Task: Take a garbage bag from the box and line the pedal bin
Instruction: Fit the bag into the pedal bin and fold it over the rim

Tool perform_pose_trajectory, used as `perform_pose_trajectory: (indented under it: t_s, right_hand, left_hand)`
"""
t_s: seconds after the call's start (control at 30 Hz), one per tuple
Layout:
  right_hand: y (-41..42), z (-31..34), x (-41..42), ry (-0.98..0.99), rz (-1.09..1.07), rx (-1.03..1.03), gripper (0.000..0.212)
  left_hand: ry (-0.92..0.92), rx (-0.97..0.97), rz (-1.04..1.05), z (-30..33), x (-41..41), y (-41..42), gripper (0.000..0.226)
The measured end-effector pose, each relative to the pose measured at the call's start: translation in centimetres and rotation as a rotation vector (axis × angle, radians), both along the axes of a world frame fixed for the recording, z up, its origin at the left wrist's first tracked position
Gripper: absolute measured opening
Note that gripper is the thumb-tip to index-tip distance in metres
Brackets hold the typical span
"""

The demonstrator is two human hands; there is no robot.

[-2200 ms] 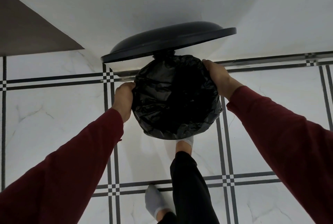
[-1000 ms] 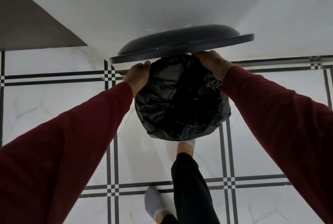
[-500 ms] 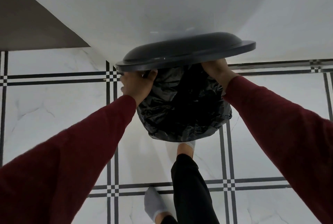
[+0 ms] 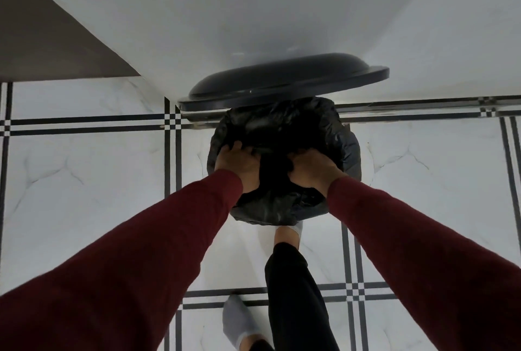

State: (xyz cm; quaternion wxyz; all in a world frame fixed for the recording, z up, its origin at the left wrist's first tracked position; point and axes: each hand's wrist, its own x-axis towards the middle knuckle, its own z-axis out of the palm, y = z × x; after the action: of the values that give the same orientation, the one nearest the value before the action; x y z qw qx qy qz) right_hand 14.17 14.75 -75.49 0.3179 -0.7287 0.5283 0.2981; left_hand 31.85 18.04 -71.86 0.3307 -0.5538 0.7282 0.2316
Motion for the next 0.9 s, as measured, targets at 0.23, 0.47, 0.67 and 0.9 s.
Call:
perform_pose_trajectory:
  t_s: [0.23, 0.47, 0.67, 0.9]
  right_hand:
    - [-0.4, 0.9, 0.5, -0.035, -0.084, 0.015, 0.043]
    - [0.9, 2.5, 3.4, -0.254, -0.111, 0.054, 0.047]
    - [-0.4, -2.5, 4.3, 0.001, -0.100, 0.186, 0.071]
    - [0.2, -2.3, 5.0, 0.044, -0.206, 0.076, 0.069]
  left_hand:
    - [0.317, -0.154, 0.152, 1.5, 0.3, -0.2, 0.046]
    - [0.715, -0.677, 0.761, 3.6, 2.9, 2.9, 0.050]
    - [0.402, -0.545, 0.450, 1.6, 3.3, 4.7, 0.072]
    - [0.505, -0.504, 0.574, 1.6, 4.0, 4.3, 0.095]
